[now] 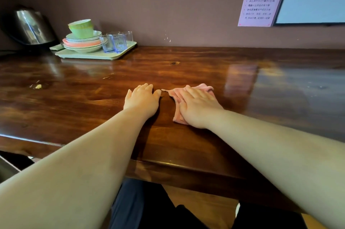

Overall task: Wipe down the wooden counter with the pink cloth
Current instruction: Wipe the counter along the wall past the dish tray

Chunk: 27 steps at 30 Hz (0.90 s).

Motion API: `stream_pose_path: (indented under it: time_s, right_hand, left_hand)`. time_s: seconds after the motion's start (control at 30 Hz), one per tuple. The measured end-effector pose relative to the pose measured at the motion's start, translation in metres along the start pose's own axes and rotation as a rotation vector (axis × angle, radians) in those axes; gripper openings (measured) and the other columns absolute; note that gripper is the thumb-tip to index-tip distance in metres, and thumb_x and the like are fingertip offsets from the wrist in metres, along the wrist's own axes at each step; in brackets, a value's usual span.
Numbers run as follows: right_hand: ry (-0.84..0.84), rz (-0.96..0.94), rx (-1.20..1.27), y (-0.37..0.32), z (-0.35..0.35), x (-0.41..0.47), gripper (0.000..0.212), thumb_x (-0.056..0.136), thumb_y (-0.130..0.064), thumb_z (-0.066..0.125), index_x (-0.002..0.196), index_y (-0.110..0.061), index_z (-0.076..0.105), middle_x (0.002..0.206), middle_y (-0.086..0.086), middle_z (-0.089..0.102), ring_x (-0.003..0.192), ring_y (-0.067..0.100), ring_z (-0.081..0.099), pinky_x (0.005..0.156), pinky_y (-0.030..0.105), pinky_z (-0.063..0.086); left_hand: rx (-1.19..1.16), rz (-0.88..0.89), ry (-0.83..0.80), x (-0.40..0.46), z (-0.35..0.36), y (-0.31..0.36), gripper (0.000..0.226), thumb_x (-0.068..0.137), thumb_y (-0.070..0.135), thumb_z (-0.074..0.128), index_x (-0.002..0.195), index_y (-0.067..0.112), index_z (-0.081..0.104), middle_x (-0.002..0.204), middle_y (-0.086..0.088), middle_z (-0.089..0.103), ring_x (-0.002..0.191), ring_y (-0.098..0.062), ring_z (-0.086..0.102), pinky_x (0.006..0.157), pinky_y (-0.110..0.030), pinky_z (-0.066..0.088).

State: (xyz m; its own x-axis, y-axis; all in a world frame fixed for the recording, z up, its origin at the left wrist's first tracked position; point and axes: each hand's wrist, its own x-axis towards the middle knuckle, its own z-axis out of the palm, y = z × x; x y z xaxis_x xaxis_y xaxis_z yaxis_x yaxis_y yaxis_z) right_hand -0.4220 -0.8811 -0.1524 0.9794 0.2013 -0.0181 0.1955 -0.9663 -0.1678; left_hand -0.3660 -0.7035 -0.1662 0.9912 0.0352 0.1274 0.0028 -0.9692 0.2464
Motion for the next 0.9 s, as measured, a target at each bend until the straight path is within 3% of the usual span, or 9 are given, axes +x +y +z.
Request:
stream_pose_path:
  time_s: [0.2, 0.37, 0.57, 0.77, 0.9]
  right_hand:
    - [-0.027, -0.071, 0.014, 0.017, 0.01, -0.05, 0.056, 0.107, -0.04, 0.01, 0.162, -0.033, 0.0, 0.169, -0.008, -0.006, 0.155, 0.014, -0.011, 0.124, 0.042, -0.008]
    - [-0.065, 0.183, -0.017, 0.027, -0.013, -0.027, 0.057, 0.109, -0.034, 0.02, 0.162, -0.028, -0.001, 0.17, -0.002, -0.007, 0.156, 0.02, -0.01, 0.125, 0.048, -0.003]
    - [-0.047, -0.014, 0.004, 0.051, 0.002, -0.075, 0.056, 0.107, -0.035, 0.008, 0.162, -0.029, -0.003, 0.169, -0.006, -0.009, 0.154, 0.014, -0.014, 0.124, 0.045, -0.009]
    - [-0.004, 0.145, -0.08, 0.063, -0.016, -0.049, 0.056, 0.108, -0.029, 0.017, 0.162, -0.023, 0.002, 0.17, -0.002, 0.003, 0.156, 0.017, -0.004, 0.124, 0.048, 0.001]
    - [0.026, -0.014, -0.073, 0.07, -0.004, -0.093, 0.058, 0.105, -0.03, 0.01, 0.162, -0.023, -0.002, 0.169, -0.001, 0.002, 0.155, 0.019, -0.004, 0.123, 0.052, 0.001]
  left_hand:
    - [-0.079, 0.072, -0.036, -0.006, -0.004, 0.033, 0.054, 0.102, 0.046, 0.03, 0.151, 0.023, 0.029, 0.159, 0.001, 0.024, 0.146, -0.018, 0.019, 0.118, -0.044, 0.007]
    - [-0.042, 0.157, -0.054, -0.013, 0.001, 0.06, 0.055, 0.102, 0.047, 0.028, 0.152, 0.023, 0.026, 0.159, 0.001, 0.022, 0.147, -0.019, 0.017, 0.118, -0.043, 0.007]
    - [-0.032, 0.225, -0.069, -0.014, 0.005, 0.074, 0.055, 0.102, 0.045, 0.029, 0.152, 0.022, 0.026, 0.16, 0.001, 0.021, 0.147, -0.019, 0.016, 0.118, -0.044, 0.006]
    - [-0.064, 0.201, -0.065, -0.011, 0.0, 0.097, 0.055, 0.102, 0.045, 0.031, 0.152, 0.02, 0.027, 0.159, 0.0, 0.023, 0.146, -0.021, 0.019, 0.119, -0.044, 0.007]
    - [-0.125, 0.288, -0.071, -0.019, 0.006, 0.119, 0.054, 0.102, 0.043, 0.031, 0.151, 0.021, 0.029, 0.159, 0.001, 0.025, 0.146, -0.02, 0.021, 0.118, -0.044, 0.006]
